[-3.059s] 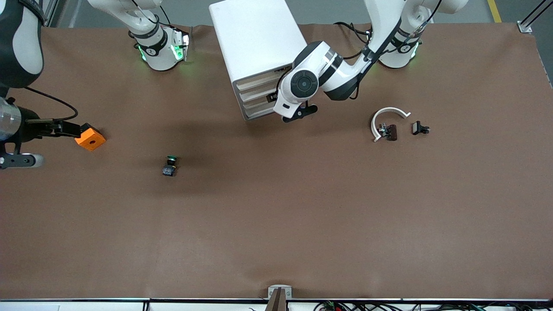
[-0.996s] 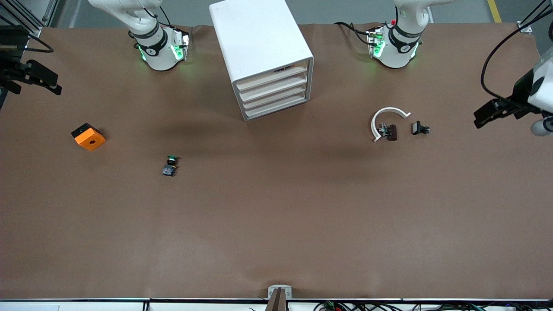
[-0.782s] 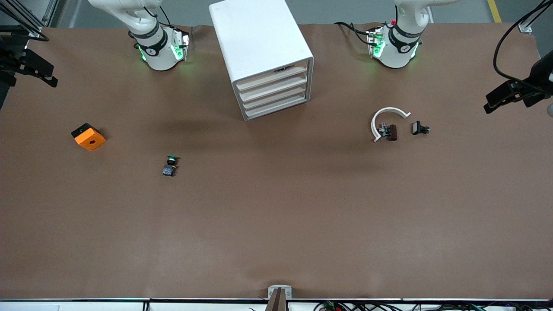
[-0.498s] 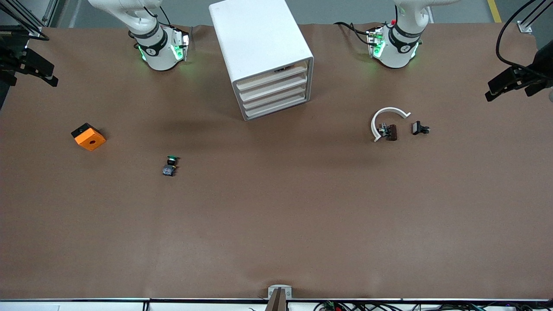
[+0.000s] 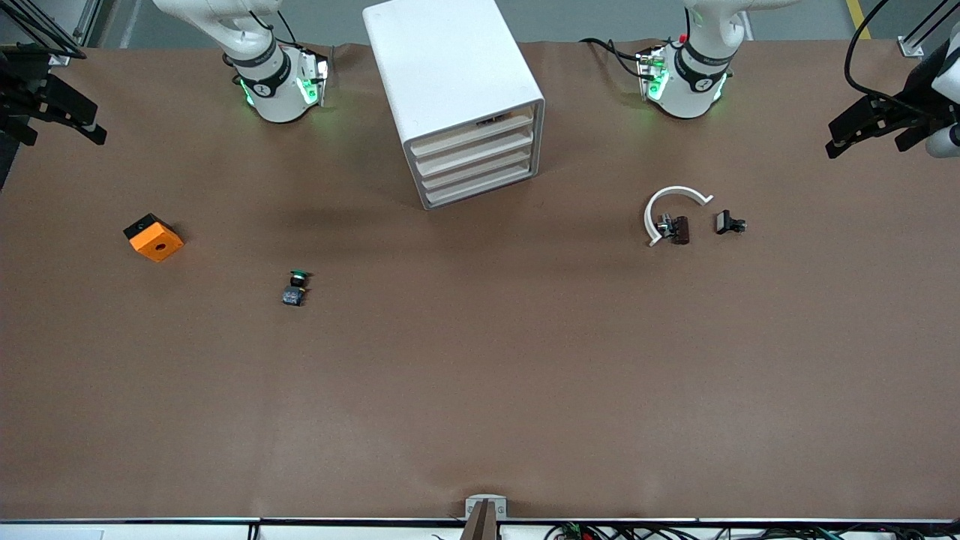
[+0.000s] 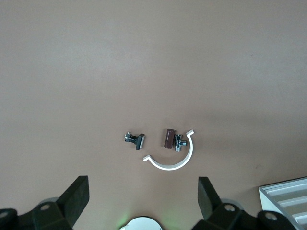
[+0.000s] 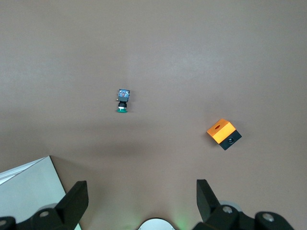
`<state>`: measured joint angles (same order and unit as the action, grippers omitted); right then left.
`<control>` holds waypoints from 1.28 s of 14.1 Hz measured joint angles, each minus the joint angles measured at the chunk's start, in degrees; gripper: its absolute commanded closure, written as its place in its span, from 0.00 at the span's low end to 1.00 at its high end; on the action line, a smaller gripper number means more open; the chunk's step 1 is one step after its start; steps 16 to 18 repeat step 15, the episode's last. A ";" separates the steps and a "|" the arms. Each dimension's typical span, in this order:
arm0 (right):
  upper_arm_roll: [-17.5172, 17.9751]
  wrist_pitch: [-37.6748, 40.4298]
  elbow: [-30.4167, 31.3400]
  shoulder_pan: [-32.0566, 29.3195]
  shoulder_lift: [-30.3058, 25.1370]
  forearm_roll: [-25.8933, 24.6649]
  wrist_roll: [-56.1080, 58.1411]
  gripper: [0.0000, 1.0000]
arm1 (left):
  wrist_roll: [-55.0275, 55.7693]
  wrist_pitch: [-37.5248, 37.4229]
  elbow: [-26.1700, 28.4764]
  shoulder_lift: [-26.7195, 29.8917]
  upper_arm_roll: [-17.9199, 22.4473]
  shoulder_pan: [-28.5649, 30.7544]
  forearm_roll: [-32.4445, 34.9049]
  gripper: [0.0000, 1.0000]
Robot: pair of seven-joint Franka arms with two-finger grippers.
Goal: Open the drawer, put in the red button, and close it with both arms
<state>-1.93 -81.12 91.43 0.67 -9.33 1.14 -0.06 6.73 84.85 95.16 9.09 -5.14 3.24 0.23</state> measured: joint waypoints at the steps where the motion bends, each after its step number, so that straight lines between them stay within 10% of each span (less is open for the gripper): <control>1: 0.00 0.00 0.00 0.00 0.00 0.11 -0.39 0.00 | 0.00 0.00 0.05 0.03 0.00 -0.01 0.00 0.00; 18: 0.24 -1.19 0.00 0.01 0.00 0.21 -0.70 0.00 | 0.00 2.10 0.05 -2.81 -0.23 -0.07 0.00 0.00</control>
